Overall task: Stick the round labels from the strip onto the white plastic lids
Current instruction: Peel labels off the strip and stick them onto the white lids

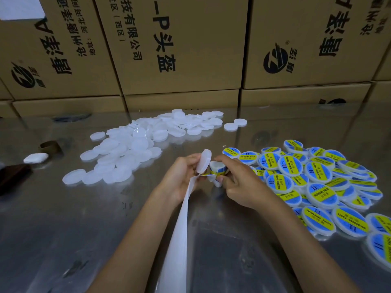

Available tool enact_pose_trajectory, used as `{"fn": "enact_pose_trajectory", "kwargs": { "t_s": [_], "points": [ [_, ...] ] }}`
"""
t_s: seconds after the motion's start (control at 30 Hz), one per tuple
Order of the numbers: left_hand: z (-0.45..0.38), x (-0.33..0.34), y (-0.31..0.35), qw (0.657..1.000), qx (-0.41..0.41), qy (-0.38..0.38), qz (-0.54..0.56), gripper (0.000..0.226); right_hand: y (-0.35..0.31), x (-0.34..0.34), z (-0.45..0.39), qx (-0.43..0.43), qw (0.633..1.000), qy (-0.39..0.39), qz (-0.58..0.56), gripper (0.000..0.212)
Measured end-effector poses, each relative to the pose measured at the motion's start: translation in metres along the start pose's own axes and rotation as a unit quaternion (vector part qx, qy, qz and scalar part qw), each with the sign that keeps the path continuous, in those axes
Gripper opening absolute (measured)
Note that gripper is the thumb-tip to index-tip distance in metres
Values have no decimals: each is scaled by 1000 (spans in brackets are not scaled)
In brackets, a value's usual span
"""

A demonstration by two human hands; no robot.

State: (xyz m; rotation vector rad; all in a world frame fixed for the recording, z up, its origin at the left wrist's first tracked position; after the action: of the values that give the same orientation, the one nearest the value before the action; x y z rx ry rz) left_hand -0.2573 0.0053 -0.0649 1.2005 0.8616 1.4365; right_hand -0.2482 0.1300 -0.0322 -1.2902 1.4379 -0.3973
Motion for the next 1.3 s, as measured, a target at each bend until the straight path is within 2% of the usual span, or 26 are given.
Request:
{"fn": "enact_pose_trajectory", "kwargs": {
  "t_s": [0.13,0.3,0.43,0.5,0.57,0.67,0.7,0.8,0.93,1.2,1.3],
  "points": [
    [-1,0,1,1000,12,-3,-12,34,2,-4,1,7,1000,14,-10,32],
    [1,9,-6,999,0,-47,22,35,15,-22,4,44,992,102,-65,54],
    [0,13,-9,997,1,-68,32,35,27,-33,6,84,970,171,-149,37],
    [-1,15,-10,997,4,-76,27,36,39,-29,9,147,939,186,-249,33],
    [-2,15,-10,997,8,-76,22,36,47,-21,11,206,886,182,-373,31],
    [-4,14,-12,997,12,-73,16,31,51,-13,11,240,822,165,-489,28],
    [-5,14,-13,997,13,-72,15,30,52,-12,11,245,822,161,-489,28],
    [-6,11,-12,998,26,-60,13,32,57,-14,13,245,869,159,-399,25],
    [-7,4,-5,998,49,-31,20,30,57,-14,13,239,903,152,-322,25],
    [-4,2,4,997,73,-23,-8,26,43,-15,9,180,938,136,-263,14],
    [-5,0,3,997,72,-12,-17,26,39,-15,7,159,953,117,-229,21]
  ]
}}
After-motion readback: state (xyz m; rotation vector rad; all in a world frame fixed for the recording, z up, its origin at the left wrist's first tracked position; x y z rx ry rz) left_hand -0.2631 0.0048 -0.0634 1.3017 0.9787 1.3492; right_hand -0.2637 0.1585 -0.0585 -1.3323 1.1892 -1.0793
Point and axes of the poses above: each hand's wrist, its own z-axis away from the middle knuckle, its own x-axis out of the palm, y = z × x, the point moved 9 cm from there along -z, towards the middle knuckle, and after that the axes turned 14 degrees about -z, right-handed, at the moved point
